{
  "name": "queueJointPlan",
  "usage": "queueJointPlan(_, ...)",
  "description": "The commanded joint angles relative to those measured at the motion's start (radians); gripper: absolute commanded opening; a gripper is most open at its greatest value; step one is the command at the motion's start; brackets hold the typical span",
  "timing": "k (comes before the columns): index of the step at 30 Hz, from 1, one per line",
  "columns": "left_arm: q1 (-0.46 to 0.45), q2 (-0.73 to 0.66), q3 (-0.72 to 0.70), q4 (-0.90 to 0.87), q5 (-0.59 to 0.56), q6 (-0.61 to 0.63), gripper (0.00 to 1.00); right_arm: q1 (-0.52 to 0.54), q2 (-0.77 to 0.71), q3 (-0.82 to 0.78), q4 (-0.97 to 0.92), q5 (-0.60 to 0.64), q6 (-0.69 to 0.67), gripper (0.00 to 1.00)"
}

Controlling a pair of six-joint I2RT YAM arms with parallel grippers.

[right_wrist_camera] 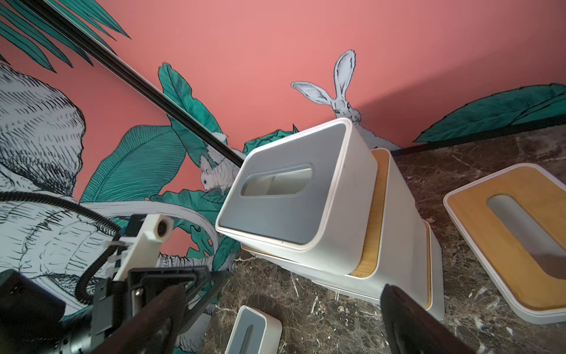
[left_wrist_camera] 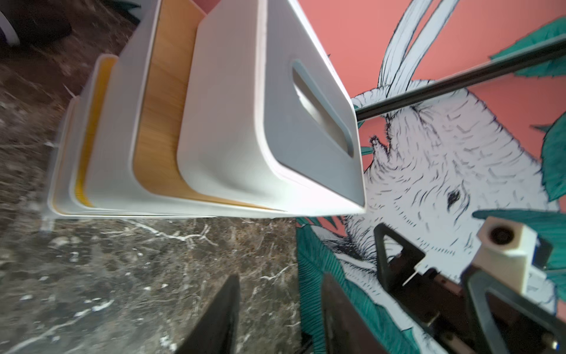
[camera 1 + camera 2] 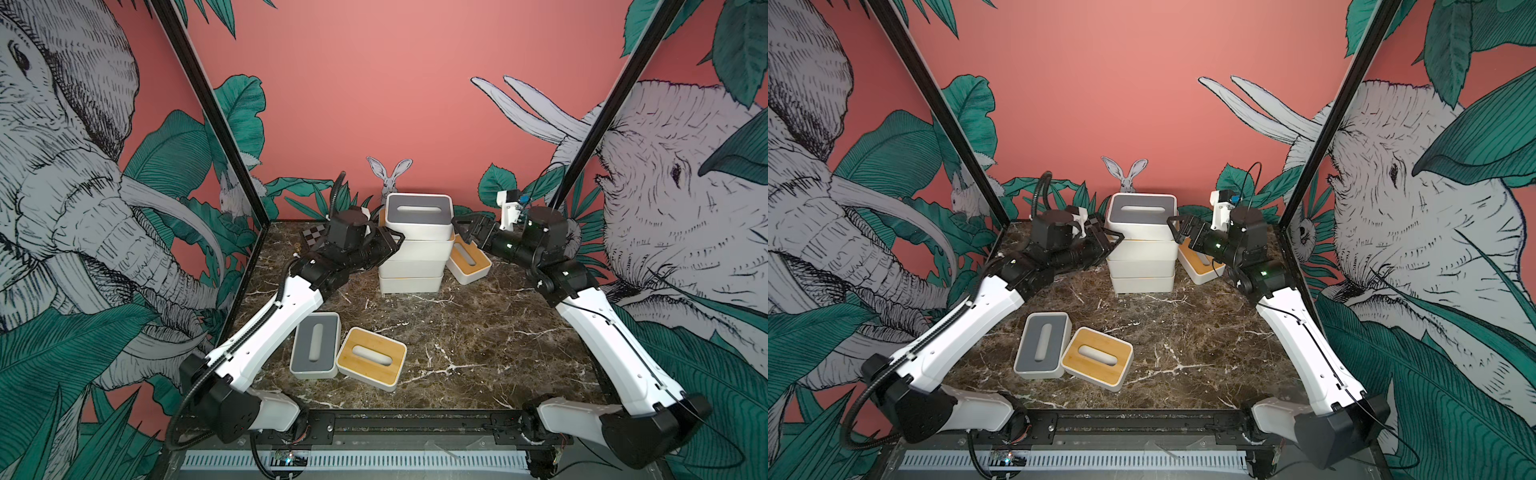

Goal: Stack the tissue boxes
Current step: Place the tissue box at the tissue box, then pick up the tissue box from the center of the board.

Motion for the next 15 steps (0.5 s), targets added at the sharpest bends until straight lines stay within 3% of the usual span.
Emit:
queueJointPlan(1,0.006,-0.153,0.004,-0.225,-0.055,0.101,0.62,-0.045,-0.043,-0.05,0.014,0.028,0.04,0.99)
queueJointPlan(5,0.006,-0.278,-0.066,-0.398,-0.136,0.081,0.89,-0.073,-0.049,-0.069,-0.026,0.02,0.084,0.99)
queueJointPlan(7,0.006,-0.338,-0.123,-0.451,-0.159,0.039,0.98,-0.073,-0.056,-0.074,-0.042,0.025,0.089,0.99)
queueJointPlan(11,0.005,-0.451,-0.263,-0.521,-0.165,-0.083,0.99,-0.069,-0.05,-0.038,-0.201,0.009,0.06,0.99)
queueJointPlan(15,-0.033,-0.524,-0.36,-0.615,-0.217,-0.198,0.99,-0.037,-0.141,-0.135,-0.201,0.072,0.041,0.99)
